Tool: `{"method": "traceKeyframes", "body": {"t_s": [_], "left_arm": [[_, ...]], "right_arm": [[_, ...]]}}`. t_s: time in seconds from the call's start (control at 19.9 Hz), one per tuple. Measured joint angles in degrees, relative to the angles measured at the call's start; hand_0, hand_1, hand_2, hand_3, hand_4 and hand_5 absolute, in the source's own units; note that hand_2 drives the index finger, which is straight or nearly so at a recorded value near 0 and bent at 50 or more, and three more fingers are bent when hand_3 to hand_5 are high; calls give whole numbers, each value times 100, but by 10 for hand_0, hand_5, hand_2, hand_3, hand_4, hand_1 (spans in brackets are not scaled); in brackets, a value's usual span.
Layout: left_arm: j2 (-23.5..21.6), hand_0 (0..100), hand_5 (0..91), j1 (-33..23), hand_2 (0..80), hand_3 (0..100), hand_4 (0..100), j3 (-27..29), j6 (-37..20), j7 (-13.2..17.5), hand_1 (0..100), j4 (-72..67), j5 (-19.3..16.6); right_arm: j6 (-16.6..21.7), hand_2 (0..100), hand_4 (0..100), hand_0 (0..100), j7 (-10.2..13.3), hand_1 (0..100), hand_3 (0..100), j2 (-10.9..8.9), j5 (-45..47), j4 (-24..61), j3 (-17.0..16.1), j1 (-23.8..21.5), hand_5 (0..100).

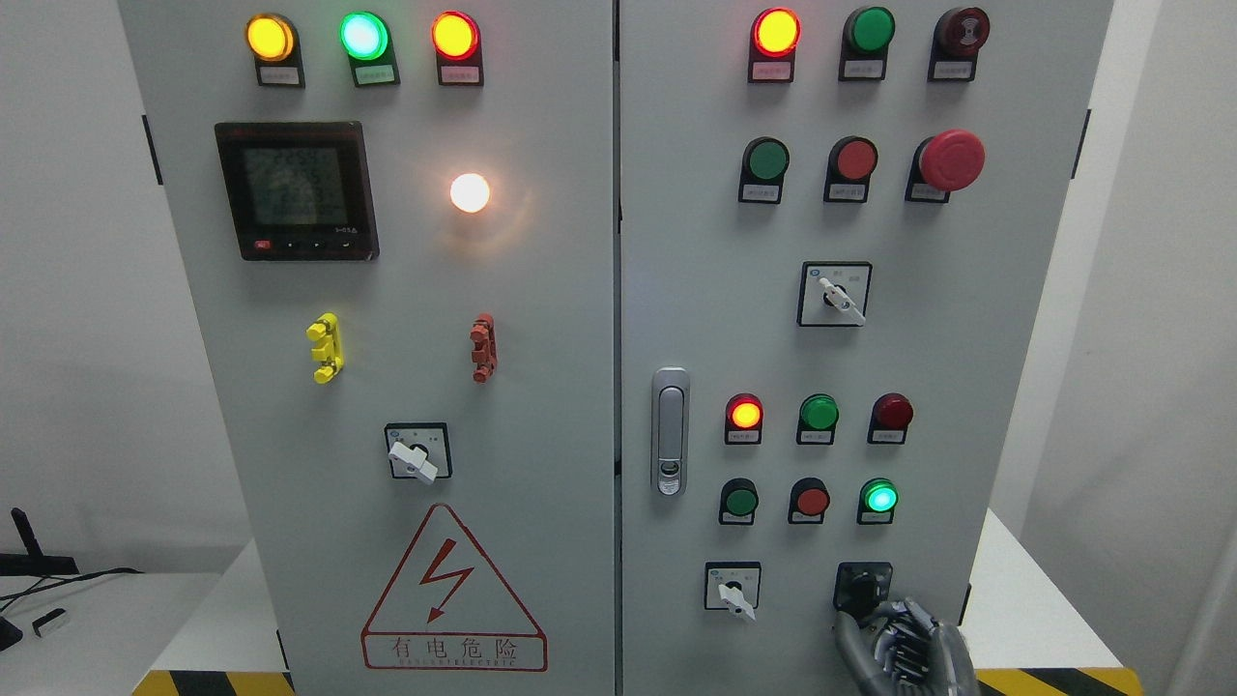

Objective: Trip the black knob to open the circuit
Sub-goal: 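Keep the right hand on the turned black knob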

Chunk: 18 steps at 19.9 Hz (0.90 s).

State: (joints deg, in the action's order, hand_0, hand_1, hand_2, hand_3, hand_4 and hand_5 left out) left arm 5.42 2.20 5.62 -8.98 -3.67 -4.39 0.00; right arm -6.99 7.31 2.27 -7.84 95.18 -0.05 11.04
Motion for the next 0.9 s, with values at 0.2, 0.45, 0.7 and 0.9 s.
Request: {"method": "traceKeyframes", "body": {"t_s": [0.2,0.45,0.7,0.9], "left_arm": [[0,120,0,0,0,0,0,0,0,0,389,0,0],[0,120,0,0,0,0,0,0,0,0,389,0,0],[1,120,0,0,0,0,0,0,0,0,389,0,0],[1,120,0,0,0,0,0,0,0,0,389,0,0]], "right_arm": [[0,530,1000,389,-6,706,932,1,1,-8,2,11,1000],[0,530,1000,392,-21,705,932,1,2,-13,3,22,1000],[0,532,1000,394,-14,702,932,2,2,-15,4,27,1000],[0,532,1000,396,-4,699,934,2,2,-16,4,29,1000]]}}
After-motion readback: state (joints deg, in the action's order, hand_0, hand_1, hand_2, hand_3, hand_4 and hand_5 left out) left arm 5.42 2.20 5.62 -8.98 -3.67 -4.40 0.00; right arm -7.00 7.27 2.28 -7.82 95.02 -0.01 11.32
